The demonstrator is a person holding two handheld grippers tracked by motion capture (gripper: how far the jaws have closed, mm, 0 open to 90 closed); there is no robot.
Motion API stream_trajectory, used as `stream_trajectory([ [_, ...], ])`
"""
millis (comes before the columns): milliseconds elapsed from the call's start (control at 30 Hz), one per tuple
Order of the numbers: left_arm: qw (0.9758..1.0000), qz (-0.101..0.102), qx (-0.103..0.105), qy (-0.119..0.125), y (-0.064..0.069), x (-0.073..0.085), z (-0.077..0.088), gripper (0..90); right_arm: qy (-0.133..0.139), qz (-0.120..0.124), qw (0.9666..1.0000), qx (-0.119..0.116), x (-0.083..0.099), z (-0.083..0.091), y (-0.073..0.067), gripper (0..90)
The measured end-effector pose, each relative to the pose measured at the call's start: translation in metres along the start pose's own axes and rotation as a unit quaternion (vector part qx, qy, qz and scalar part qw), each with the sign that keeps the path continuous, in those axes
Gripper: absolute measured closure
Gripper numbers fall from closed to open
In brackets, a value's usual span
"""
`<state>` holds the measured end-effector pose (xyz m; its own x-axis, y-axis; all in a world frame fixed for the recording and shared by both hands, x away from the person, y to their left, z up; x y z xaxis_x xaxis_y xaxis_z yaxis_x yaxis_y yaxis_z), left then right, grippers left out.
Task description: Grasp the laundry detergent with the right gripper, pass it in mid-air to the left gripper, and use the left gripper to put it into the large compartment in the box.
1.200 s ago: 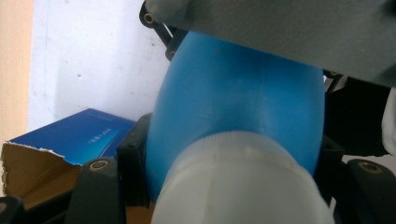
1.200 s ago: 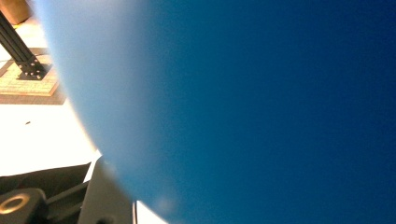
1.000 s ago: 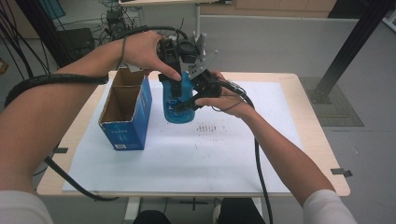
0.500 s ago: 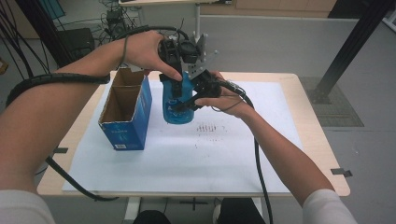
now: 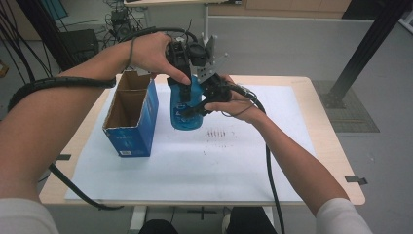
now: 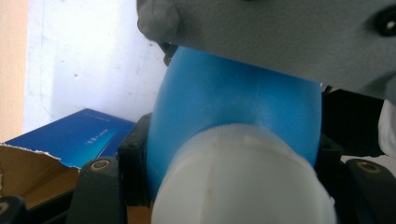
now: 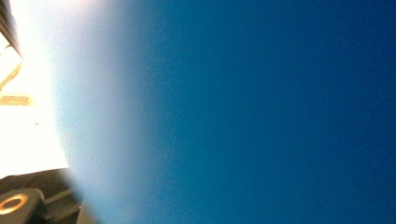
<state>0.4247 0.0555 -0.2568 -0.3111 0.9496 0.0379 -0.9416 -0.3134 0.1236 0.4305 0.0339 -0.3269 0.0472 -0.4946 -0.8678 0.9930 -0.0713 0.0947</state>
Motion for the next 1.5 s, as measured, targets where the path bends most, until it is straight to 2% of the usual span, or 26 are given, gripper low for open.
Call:
stream_trajectory([
  [933, 1.0000, -0.001, 0.004, 0.001, 0.0012, 0.0002, -0.0019, 36.8, -0.003, -0.001, 1.0000, -0.006, 0.0025, -0.0001, -0.0018, 42.2],
  [967, 1.0000, -0.003, 0.005, -0.005, 0.0010, 0.0008, -0.0010, 36.8, -0.004, -0.002, 1.0000, -0.006, 0.0027, 0.0002, -0.0021, 42.1],
  [1000, 1.0000, -0.001, 0.004, 0.003, 0.0011, 0.0001, -0.0023, 36.8, -0.003, -0.001, 1.0000, -0.006, 0.0027, 0.0001, -0.0017, 42.1],
  [1100, 1.0000, -0.001, 0.004, 0.002, 0.0012, 0.0004, -0.0025, 36.9, -0.003, 0.000, 1.0000, -0.005, 0.0034, 0.0001, -0.0014, 42.0],
  [1167, 1.0000, -0.002, 0.003, 0.003, 0.0010, 0.0004, -0.0029, 36.9, -0.008, -0.013, 0.9998, -0.012, 0.0042, 0.0014, -0.0046, 41.9],
  [1433, 1.0000, 0.000, 0.005, 0.006, 0.0008, 0.0002, -0.0039, 37.0, -0.006, -0.012, 0.9998, -0.011, 0.0056, 0.0010, -0.0046, 41.4],
  [1500, 1.0000, 0.001, 0.005, 0.008, 0.0009, 0.0000, -0.0037, 37.0, -0.007, -0.009, 0.9999, -0.005, 0.0063, 0.0010, -0.0027, 41.2],
])
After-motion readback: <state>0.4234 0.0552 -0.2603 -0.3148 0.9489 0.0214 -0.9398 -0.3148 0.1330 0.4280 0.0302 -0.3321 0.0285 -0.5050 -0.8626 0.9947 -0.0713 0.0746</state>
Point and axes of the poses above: each handheld gripper's, and its own axes: z roughly backward along the jaws, x roughly out of its underside, y roughly to its right, the point moved 10 cm from there along -z, roughly forward along the jaws, and after that the axes turned 10 degrees about x, right-handed, at the moved point
